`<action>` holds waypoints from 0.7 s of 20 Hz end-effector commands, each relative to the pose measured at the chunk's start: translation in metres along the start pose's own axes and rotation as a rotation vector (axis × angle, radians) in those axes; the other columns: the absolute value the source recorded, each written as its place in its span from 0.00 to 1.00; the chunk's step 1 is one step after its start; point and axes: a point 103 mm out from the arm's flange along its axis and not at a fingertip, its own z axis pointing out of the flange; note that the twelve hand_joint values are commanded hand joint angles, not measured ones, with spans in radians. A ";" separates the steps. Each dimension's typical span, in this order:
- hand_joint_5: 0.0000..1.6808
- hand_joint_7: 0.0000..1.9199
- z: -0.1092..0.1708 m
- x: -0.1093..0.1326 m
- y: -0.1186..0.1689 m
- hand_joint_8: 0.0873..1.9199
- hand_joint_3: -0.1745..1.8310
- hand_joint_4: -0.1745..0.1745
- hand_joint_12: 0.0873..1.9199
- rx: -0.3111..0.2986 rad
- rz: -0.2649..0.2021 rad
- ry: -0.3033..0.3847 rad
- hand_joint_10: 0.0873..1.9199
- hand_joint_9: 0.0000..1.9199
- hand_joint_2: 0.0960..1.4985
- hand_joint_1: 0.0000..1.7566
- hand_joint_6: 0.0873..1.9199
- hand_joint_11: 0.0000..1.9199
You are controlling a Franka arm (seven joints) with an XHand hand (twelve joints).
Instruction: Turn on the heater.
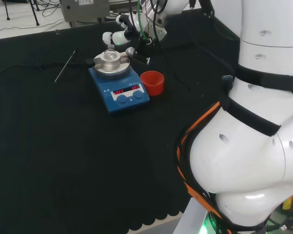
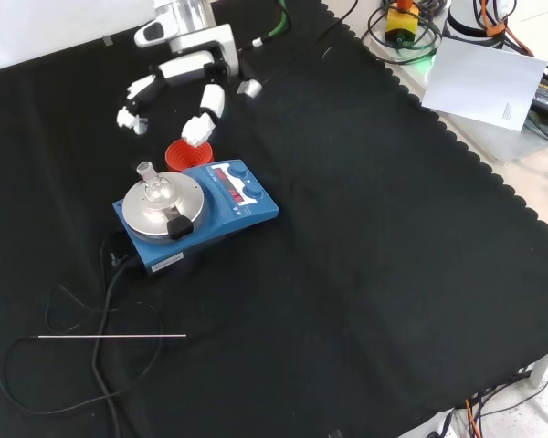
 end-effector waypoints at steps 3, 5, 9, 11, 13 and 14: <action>0.20 0.16 -0.025 -0.002 -0.040 0.32 0.34 0.44 0.70 -0.002 0.003 -0.057 0.33 0.27 0.35 0.43 0.12 0.05; 0.20 0.16 -0.029 -0.003 -0.049 0.31 0.34 0.45 0.70 0.009 0.008 -0.071 0.33 0.27 0.36 0.43 0.12 0.05; 0.19 0.15 -0.032 -0.003 -0.068 0.31 0.34 0.49 0.71 0.064 0.012 -0.156 0.33 0.27 0.36 0.44 0.11 0.06; 0.19 0.18 -0.036 -0.004 -0.077 0.32 0.37 0.50 0.72 0.093 0.014 -0.203 0.33 0.29 0.37 0.48 0.10 0.09; 0.20 0.26 -0.038 -0.008 -0.086 0.32 0.49 0.49 0.69 0.139 0.033 -0.240 0.30 0.37 0.35 0.59 0.07 0.19; 0.21 0.30 -0.038 -0.010 -0.089 0.32 0.53 0.48 0.68 0.183 0.047 -0.267 0.29 0.41 0.34 0.62 0.06 0.25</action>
